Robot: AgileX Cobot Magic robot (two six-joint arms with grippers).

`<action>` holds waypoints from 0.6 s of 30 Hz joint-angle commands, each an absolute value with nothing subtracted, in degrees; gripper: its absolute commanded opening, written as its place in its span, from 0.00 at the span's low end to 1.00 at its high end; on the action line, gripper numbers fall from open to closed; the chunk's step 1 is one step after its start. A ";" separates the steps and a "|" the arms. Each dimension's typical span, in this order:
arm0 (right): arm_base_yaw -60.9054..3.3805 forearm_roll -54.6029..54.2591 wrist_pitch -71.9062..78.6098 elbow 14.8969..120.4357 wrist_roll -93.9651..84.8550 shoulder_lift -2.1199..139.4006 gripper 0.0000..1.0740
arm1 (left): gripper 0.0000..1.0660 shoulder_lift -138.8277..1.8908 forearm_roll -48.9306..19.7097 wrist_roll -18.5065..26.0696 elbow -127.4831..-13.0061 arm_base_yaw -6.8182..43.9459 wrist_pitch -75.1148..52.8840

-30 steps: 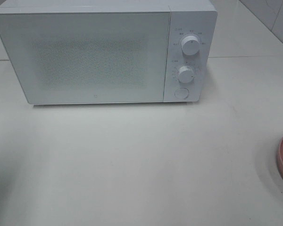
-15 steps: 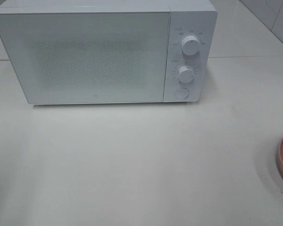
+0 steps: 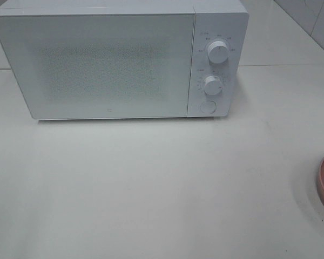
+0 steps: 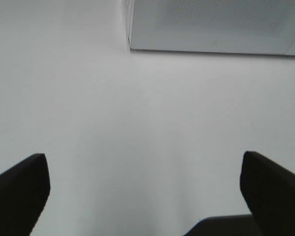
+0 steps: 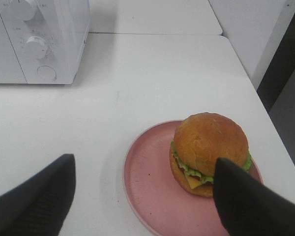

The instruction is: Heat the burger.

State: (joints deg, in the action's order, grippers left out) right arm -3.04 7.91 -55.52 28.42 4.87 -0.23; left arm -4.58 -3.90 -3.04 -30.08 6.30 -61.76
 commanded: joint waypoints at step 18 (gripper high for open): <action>-2.81 8.02 -55.12 28.30 4.53 -1.66 0.68 | 0.92 1.78 -4.35 -2.92 -29.85 -1.60 -61.19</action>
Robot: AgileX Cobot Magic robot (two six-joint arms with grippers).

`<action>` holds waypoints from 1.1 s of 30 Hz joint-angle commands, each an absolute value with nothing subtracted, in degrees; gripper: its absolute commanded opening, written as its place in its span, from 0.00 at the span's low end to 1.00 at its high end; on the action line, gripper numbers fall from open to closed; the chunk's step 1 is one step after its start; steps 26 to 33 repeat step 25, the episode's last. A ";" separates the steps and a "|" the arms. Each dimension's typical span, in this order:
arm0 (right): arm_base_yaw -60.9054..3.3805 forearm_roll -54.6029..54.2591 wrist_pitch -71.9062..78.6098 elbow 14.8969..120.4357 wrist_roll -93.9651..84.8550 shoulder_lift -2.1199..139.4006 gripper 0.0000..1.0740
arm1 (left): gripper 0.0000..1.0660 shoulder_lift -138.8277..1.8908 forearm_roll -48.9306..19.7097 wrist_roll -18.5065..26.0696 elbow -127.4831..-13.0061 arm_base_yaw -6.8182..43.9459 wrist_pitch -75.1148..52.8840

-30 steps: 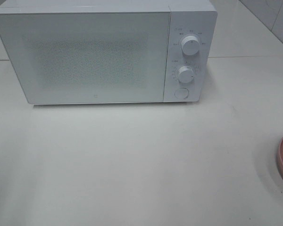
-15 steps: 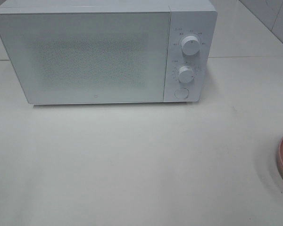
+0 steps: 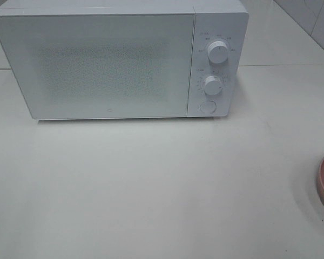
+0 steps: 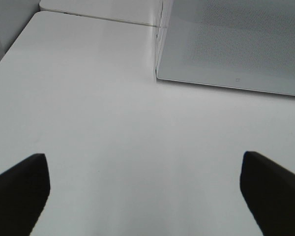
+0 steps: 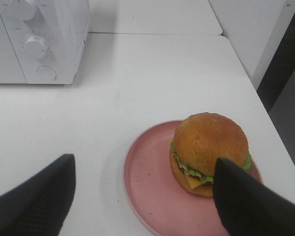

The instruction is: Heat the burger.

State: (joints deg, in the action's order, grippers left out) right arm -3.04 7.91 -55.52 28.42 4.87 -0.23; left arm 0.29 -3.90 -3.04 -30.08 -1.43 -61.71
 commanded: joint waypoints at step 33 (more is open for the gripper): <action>-2.81 8.02 -55.12 28.30 4.53 -1.66 0.68 | 0.92 1.78 -4.35 -2.92 -29.85 -1.60 -61.19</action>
